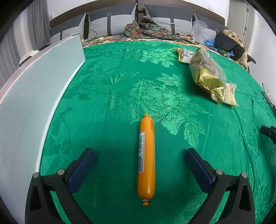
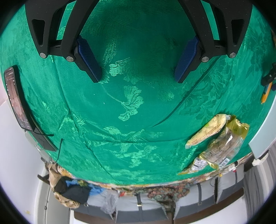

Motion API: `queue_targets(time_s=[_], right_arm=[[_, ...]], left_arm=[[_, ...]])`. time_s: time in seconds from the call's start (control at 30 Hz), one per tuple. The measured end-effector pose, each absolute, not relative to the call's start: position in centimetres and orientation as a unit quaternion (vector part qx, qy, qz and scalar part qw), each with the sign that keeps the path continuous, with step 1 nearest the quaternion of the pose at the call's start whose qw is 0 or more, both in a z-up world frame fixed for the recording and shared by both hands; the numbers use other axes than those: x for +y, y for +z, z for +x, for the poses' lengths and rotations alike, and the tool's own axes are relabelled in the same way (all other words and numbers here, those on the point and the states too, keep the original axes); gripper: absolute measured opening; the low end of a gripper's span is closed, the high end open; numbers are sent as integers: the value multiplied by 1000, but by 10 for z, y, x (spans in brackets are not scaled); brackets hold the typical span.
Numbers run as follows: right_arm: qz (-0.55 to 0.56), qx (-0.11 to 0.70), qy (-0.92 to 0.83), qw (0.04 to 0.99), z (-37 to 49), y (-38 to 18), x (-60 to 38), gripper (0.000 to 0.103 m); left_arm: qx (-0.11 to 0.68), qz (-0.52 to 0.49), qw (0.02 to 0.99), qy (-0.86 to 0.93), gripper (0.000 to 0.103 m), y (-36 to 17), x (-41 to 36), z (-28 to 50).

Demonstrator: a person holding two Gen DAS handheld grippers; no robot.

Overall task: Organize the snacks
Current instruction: 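Grasp the cream snack bar with the right gripper while the left grasps the sausage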

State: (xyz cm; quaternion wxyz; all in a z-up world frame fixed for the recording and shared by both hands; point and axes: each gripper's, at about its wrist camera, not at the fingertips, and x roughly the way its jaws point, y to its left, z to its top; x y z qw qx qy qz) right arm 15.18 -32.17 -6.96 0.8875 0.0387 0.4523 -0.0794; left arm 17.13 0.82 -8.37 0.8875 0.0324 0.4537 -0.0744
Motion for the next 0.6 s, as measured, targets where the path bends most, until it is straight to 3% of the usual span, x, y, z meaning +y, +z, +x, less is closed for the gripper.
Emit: queue_targets(time_s=[0.13, 0.27, 0.53, 0.6], right_arm=[[151, 439, -57, 884, 167, -49, -313, 88], [196, 465, -32, 863, 215, -44, -282, 86], [115, 508, -37, 853, 278, -59, -220, 86], [55, 512, -33, 856, 276, -61, -207, 79]], left_arm=[[454, 32, 887, -74, 103, -84, 8, 171], [454, 32, 887, -74, 103, -84, 8, 171], [454, 32, 887, -74, 103, -84, 8, 171], [454, 32, 887, -74, 103, -84, 8, 171]])
